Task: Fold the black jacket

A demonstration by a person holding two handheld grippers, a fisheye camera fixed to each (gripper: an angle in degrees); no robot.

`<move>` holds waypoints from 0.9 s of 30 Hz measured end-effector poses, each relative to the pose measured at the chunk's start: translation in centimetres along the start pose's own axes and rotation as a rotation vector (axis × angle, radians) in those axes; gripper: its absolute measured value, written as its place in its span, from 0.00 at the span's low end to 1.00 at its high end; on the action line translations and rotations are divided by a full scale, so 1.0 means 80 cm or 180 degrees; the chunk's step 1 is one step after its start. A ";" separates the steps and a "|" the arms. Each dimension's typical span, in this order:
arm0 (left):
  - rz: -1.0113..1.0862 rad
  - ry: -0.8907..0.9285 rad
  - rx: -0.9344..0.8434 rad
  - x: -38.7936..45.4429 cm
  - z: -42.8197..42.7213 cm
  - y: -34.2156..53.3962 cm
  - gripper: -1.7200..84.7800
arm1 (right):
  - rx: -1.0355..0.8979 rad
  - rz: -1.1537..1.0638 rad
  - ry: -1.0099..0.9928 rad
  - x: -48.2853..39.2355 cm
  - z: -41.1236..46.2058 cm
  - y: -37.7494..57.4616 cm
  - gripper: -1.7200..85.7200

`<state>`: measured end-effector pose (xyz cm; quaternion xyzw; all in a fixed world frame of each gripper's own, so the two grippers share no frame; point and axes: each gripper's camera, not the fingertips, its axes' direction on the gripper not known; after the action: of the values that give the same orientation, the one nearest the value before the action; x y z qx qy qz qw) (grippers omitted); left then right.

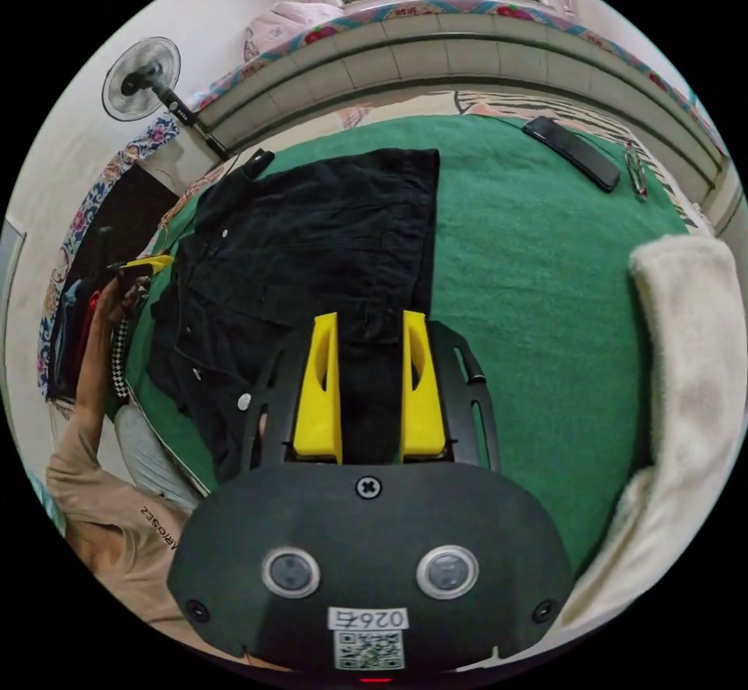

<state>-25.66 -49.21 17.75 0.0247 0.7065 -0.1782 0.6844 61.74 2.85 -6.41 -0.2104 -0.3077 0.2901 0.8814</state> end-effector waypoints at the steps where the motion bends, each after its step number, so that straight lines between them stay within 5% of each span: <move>1: -0.0030 0.0002 -0.0147 -0.005 0.010 -0.011 0.21 | -0.0086 -0.0020 0.0018 -0.002 0.009 -0.006 0.13; 4: -0.0190 0.0087 -0.0437 -0.018 0.033 -0.035 0.22 | -0.0275 -0.0098 0.0311 -0.016 0.032 -0.023 0.12; 11: -0.0772 0.0720 -0.0062 -0.078 0.007 -0.049 0.19 | -0.0166 -0.0190 0.0025 -0.028 0.043 -0.030 0.11; 18: -0.0617 0.0478 -0.0109 -0.085 -0.017 -0.063 0.07 | -0.0083 0.0050 0.0093 -0.018 0.069 -0.036 0.05; 27: -0.0831 0.1727 0.0706 -0.150 -0.094 -0.045 0.04 | 0.0077 0.0272 -0.0646 -0.005 0.071 -0.010 0.09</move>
<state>-33.15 -47.92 30.22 0.0549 0.8368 -0.3274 0.4355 58.01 3.12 -2.00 -0.1823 -0.3826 0.3510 0.8350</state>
